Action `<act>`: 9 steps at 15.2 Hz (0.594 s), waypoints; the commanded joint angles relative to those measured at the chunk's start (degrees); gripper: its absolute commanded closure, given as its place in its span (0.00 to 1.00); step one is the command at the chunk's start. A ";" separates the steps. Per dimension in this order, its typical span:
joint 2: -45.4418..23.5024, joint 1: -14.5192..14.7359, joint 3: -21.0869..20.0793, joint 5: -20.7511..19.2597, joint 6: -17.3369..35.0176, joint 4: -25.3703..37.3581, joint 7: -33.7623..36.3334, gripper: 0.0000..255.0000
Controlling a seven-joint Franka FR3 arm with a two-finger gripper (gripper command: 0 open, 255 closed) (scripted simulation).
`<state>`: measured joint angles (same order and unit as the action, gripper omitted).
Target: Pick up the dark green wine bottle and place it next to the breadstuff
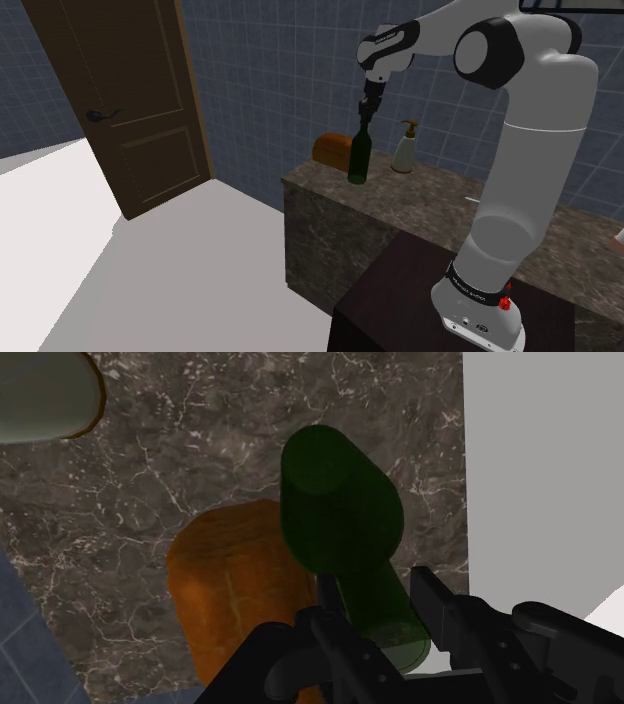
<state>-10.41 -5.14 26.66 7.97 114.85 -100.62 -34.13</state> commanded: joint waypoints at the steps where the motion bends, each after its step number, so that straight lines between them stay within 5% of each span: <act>1: 0.01 0.00 0.00 0.00 0.02 0.01 0.00 0.00; 6: 0.01 0.00 0.00 0.00 0.01 0.01 0.00 0.00; 9: 1.48 0.02 0.25 -0.91 -5.25 3.99 0.61 0.00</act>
<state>-9.20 -5.19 26.90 7.28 111.20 -97.94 -33.82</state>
